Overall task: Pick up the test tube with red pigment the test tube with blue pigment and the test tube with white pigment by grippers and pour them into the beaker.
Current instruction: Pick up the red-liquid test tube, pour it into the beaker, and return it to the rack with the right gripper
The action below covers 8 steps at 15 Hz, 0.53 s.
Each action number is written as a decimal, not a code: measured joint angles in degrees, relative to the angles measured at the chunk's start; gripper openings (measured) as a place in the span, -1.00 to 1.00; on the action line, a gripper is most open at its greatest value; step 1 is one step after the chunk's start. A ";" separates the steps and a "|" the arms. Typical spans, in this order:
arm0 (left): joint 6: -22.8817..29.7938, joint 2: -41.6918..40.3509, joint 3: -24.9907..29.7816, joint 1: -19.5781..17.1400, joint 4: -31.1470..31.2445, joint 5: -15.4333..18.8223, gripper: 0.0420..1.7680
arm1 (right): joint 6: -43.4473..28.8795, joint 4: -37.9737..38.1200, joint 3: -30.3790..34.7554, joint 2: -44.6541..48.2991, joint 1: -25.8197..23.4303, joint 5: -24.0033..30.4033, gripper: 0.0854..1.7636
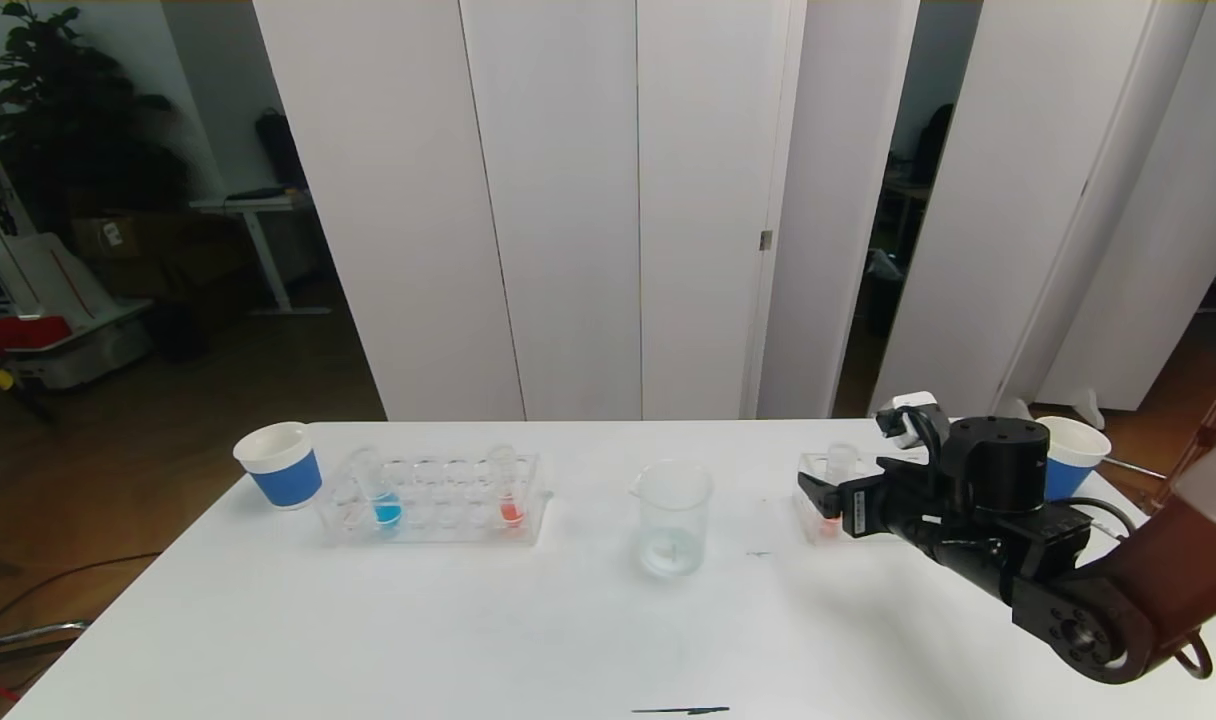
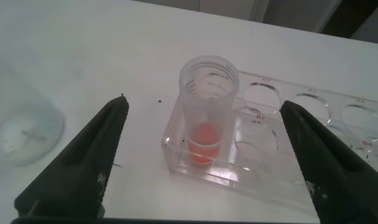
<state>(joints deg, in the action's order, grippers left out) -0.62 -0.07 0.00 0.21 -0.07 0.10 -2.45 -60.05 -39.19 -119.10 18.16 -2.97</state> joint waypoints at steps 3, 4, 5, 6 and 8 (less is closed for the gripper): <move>0.00 0.00 0.00 0.00 0.00 -0.02 0.98 | 0.02 -0.04 -1.29 -1.62 -0.09 -0.05 0.80; 0.00 0.02 0.00 0.00 0.00 0.00 0.98 | -0.02 -0.01 -1.77 -1.93 -0.30 -0.05 0.51; 0.02 0.02 0.00 0.00 0.00 -0.02 0.98 | -0.07 -0.01 -2.28 -2.28 -0.59 -0.02 -0.02; 0.00 0.00 0.00 0.00 0.00 -0.02 0.98 | -0.09 -0.04 -2.60 -2.58 -0.76 0.02 -0.49; 0.00 0.00 0.00 0.00 0.00 -0.02 0.98 | -0.09 -0.01 -3.06 -2.97 -0.89 0.04 -0.44</move>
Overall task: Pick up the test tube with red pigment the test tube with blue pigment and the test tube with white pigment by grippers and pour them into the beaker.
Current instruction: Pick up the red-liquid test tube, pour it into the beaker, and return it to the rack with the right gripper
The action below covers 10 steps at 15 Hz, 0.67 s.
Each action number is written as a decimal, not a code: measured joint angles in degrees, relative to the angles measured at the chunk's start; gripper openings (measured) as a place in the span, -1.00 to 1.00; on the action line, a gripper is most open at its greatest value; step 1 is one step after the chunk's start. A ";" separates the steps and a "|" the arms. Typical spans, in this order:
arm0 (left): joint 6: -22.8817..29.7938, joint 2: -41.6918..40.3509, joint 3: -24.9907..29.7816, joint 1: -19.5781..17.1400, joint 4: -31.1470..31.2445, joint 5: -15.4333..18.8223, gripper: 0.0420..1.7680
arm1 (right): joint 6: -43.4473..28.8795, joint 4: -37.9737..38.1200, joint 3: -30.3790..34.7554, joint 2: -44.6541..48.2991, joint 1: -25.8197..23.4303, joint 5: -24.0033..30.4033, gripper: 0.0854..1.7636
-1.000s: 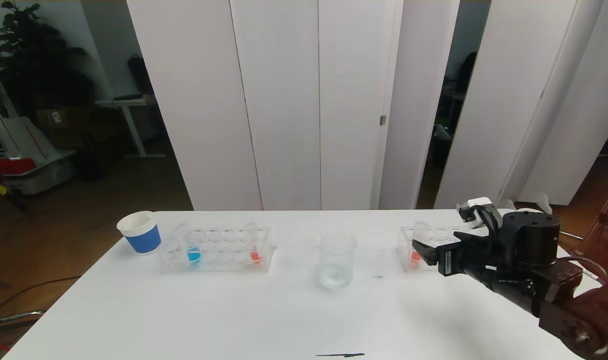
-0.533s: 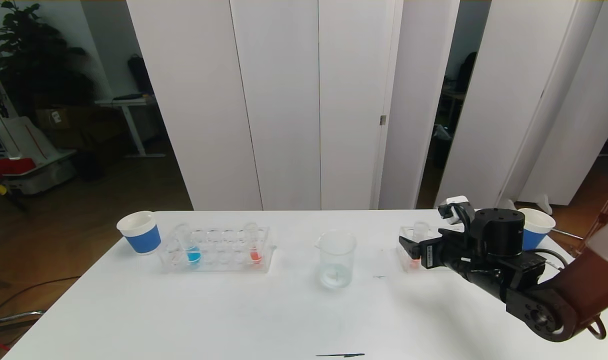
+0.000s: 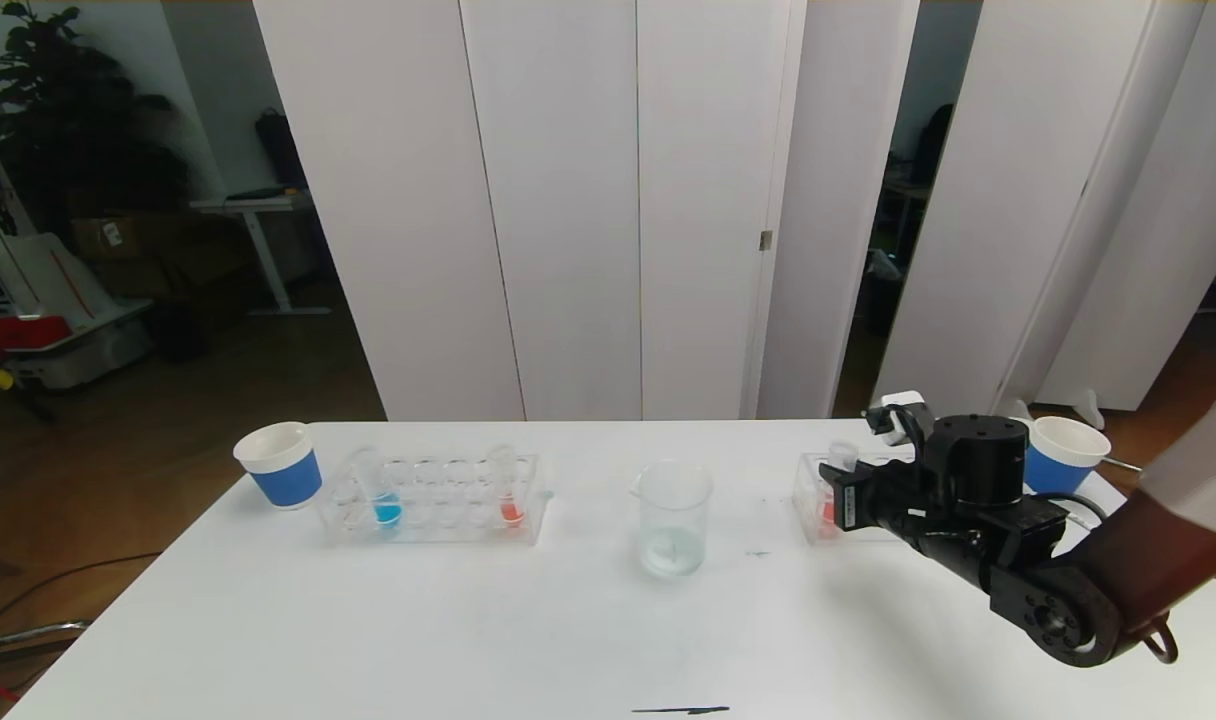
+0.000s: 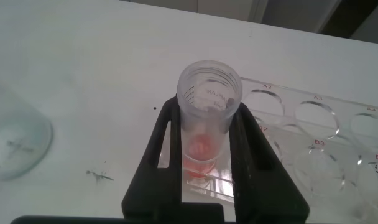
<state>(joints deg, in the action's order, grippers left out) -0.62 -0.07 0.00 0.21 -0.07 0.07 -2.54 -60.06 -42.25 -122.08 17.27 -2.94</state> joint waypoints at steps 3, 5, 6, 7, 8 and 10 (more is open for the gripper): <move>0.02 0.00 0.00 0.00 0.00 0.02 0.98 | -0.18 -0.07 -0.27 -0.24 -0.07 -0.01 -0.41; 0.00 0.02 0.00 0.00 0.00 0.00 0.98 | -0.18 -0.10 -0.28 -0.26 -0.11 -0.01 -0.41; 0.02 0.00 0.00 0.00 0.00 0.02 0.98 | -0.18 -0.10 -0.28 -0.26 -0.13 -0.04 -0.41; 0.00 0.02 0.00 0.00 0.00 0.00 0.98 | -0.18 -0.05 -0.28 -0.20 -0.13 -0.01 -0.41; 0.00 0.00 0.00 0.00 0.00 0.00 0.98 | -0.16 0.00 -0.28 -0.09 -0.16 -0.01 -0.41; 0.02 0.02 0.00 0.01 0.00 0.00 0.98 | -0.16 -0.05 0.09 0.41 -0.16 -0.01 -0.41</move>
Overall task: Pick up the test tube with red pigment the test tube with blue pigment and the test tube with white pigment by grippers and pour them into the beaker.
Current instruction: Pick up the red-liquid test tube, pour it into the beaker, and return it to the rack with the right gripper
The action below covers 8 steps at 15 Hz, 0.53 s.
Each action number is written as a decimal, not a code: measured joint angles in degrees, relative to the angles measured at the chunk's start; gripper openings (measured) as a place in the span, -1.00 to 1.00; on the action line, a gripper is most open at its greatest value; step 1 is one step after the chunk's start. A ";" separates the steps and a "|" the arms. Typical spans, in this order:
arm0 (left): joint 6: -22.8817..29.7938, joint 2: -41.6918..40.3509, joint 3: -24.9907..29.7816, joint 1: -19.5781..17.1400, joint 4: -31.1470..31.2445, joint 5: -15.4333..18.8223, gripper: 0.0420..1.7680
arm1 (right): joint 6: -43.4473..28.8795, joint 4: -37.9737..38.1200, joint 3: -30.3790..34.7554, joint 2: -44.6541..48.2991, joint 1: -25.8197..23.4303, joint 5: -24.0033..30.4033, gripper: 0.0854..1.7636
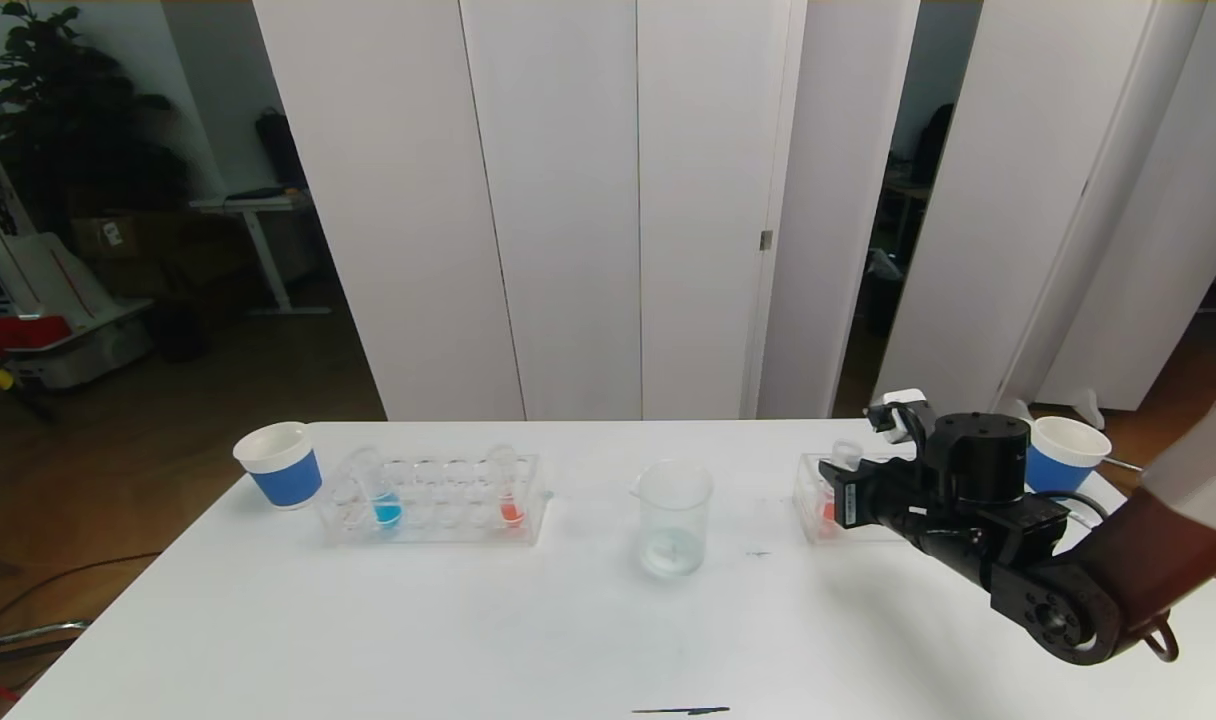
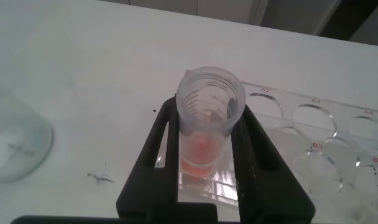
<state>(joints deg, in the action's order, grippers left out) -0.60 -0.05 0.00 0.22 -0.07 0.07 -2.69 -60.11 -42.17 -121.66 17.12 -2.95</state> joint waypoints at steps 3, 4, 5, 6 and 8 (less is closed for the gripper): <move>-0.02 -0.02 0.00 0.00 0.00 0.02 0.98 | 0.11 0.02 -0.05 1.24 -0.20 0.00 -0.41; -0.02 -0.02 0.00 -0.01 0.02 0.02 0.98 | -0.02 0.00 -0.26 1.88 -0.26 0.00 -0.41; -0.02 -0.02 0.00 -0.01 0.00 0.00 0.98 | -0.09 0.05 -0.61 2.50 -0.30 0.04 -0.41; -0.02 -0.02 0.00 -0.01 0.00 0.00 0.98 | -0.15 0.05 -1.21 3.11 -0.34 0.11 -0.41; -0.02 -0.02 0.00 -0.01 0.00 0.02 0.98 | -0.11 0.41 -3.23 4.24 -0.41 0.37 -0.41</move>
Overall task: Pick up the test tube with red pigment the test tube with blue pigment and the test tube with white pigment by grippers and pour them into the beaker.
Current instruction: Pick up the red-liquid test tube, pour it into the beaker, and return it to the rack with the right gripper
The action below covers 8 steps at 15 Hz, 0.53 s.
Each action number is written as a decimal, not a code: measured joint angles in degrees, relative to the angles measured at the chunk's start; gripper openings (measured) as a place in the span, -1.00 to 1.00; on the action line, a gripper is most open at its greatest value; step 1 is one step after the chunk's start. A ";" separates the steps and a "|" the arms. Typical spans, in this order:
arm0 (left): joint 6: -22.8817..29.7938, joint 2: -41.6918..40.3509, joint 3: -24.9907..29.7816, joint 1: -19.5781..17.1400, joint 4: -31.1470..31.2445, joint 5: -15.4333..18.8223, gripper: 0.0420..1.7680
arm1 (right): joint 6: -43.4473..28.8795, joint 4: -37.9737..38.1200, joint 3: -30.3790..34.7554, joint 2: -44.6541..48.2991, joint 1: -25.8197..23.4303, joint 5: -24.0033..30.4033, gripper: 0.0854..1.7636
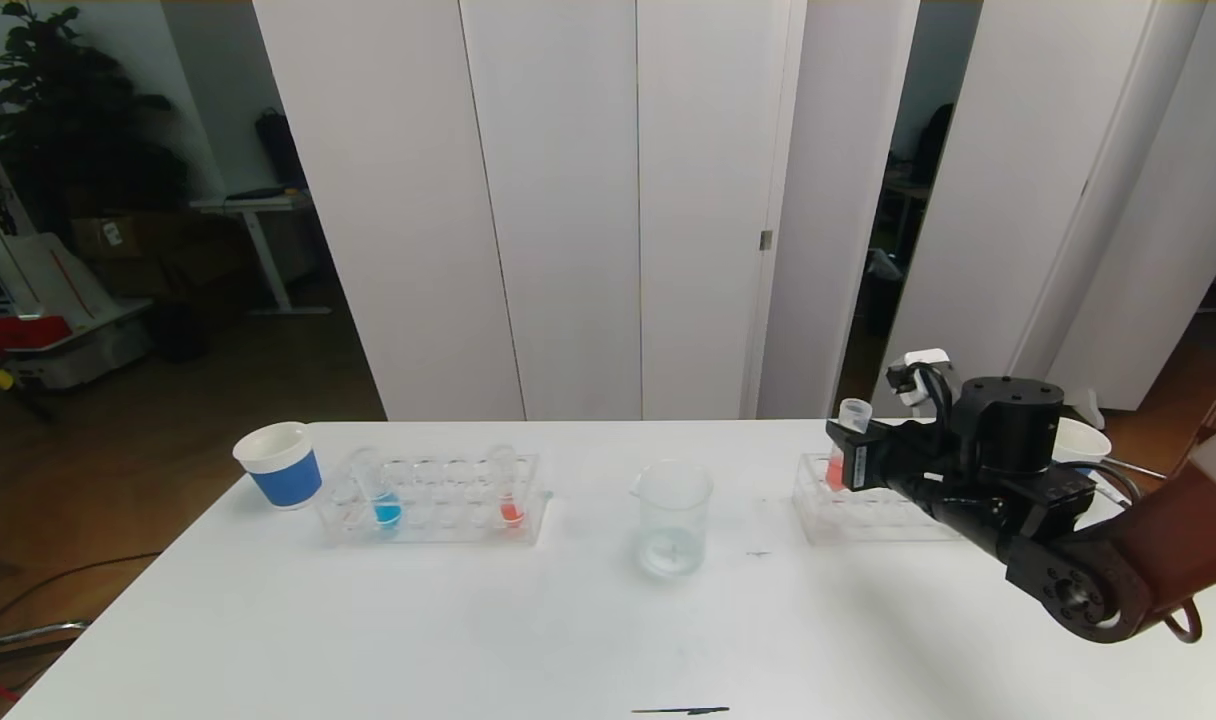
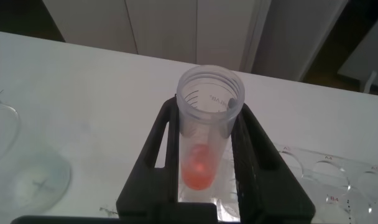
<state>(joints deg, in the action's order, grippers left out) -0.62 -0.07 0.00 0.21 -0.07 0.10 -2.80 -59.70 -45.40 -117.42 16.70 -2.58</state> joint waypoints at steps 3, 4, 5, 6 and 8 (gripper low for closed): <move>0.00 0.02 0.00 0.00 0.00 0.00 0.98 | 0.16 2.84 -5.67 1.22 -0.02 0.20 -0.41; 0.02 0.00 0.00 0.00 0.00 0.00 0.98 | 0.24 5.29 -8.09 1.46 -0.02 0.50 -0.41; 0.00 0.00 0.00 -0.02 0.00 0.00 0.98 | 0.24 8.52 -10.89 1.62 -0.02 0.80 -0.41; 0.02 0.00 0.00 -0.02 0.00 0.00 0.98 | 0.24 12.59 -14.36 1.62 -0.04 1.49 -0.41; 0.00 0.02 0.00 -0.02 0.00 -0.02 0.98 | 0.27 21.38 -21.74 1.32 -0.04 4.62 -0.41</move>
<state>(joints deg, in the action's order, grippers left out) -0.62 -0.05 0.00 0.18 -0.07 0.07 -2.54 -38.32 -67.13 -116.10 16.66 2.04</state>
